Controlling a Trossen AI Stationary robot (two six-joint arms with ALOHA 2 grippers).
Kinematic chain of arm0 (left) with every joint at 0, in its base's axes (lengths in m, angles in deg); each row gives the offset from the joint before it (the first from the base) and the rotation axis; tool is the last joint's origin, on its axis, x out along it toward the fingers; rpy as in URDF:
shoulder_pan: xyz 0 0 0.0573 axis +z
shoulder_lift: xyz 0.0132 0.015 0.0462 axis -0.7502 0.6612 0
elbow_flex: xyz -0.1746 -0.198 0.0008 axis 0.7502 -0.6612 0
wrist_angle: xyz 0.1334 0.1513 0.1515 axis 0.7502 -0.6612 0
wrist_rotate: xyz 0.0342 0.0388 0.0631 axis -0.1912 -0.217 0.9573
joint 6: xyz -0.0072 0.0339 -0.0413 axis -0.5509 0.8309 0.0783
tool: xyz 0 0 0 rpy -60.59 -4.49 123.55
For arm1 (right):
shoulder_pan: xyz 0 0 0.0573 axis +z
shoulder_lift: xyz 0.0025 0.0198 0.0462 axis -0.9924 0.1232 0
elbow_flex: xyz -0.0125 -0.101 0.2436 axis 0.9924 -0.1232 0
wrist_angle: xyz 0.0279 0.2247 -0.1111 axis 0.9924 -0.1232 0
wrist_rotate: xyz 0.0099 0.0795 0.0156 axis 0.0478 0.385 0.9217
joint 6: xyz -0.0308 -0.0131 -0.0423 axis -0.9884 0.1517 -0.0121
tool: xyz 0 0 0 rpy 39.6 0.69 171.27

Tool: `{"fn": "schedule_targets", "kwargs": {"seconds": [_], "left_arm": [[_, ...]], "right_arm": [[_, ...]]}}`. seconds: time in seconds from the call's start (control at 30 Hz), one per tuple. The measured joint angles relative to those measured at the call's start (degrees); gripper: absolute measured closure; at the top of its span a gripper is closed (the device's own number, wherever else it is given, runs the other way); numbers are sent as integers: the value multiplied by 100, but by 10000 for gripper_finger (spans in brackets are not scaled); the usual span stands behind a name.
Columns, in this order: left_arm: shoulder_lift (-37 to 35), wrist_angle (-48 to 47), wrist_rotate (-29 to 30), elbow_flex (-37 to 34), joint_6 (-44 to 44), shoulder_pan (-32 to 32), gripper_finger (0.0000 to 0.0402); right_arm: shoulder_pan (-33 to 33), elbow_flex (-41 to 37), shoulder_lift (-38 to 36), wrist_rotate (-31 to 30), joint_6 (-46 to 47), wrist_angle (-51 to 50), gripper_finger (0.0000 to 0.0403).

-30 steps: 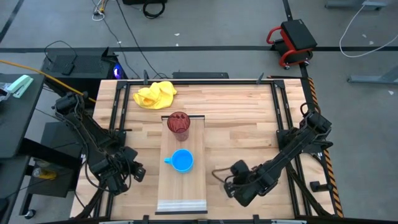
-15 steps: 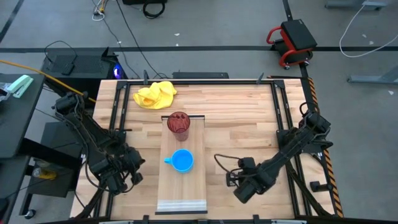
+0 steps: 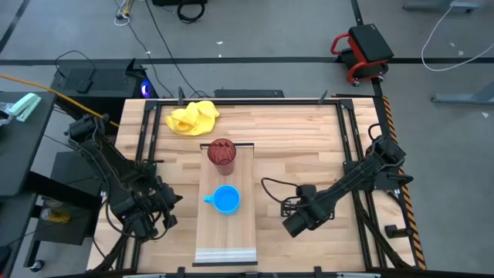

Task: Stack small to large cups/mugs on shelf
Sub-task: Put the transparent mug on the shelf

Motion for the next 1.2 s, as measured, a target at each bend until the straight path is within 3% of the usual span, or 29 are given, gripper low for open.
{"fn": "schedule_targets", "kwargs": {"seconds": [0.27,0.83,1.2], "left_arm": [[0,7,23,0,4,0,380],[0,11,44,0,-4,7,377],[0,138,42,0,-9,7,390]], "right_arm": [[-2,0,47,-58,-19,67,398],[81,-2,40,-249,-256,370,346],[375,11,-18,-247,-450,399,330]]}}
